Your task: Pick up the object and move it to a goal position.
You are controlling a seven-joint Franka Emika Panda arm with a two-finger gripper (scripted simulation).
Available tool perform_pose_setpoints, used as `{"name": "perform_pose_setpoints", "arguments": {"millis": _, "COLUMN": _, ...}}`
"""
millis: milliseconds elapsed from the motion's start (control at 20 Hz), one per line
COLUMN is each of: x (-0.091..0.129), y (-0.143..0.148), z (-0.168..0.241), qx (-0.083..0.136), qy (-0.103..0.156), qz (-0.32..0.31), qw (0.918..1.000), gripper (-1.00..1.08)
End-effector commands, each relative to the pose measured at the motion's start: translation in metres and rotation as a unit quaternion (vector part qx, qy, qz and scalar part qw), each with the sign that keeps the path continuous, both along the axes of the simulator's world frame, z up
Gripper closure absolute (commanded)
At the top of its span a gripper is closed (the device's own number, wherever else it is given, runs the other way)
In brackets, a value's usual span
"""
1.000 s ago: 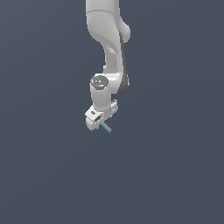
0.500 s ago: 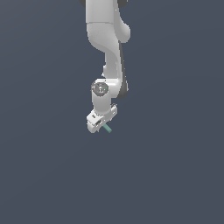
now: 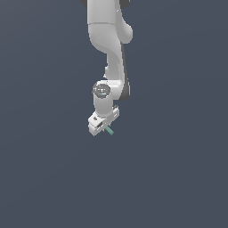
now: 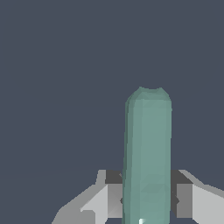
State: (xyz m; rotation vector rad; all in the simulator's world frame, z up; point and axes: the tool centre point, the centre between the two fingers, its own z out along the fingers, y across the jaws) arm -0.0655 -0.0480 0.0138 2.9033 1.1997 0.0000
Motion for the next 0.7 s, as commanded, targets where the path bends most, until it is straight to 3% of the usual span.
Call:
{"name": "perform_pose_setpoints", "arguments": {"millis": 0, "x": 0.000, "y": 0.000, "z": 0.000, "qx": 0.000, "qy": 0.000, "qz": 0.000, "qw": 1.0000, "gripper": 1.08}}
{"name": "perform_pose_setpoints", "arguments": {"millis": 300, "x": 0.002, "y": -0.002, "z": 0.011, "qx": 0.000, "qy": 0.000, "qz": 0.000, "qw": 1.0000, "gripper": 1.08}}
{"name": "perform_pose_setpoints", "arguments": {"millis": 650, "x": 0.008, "y": -0.012, "z": 0.051, "qx": 0.000, "qy": 0.000, "qz": 0.000, "qw": 1.0000, "gripper": 1.08}}
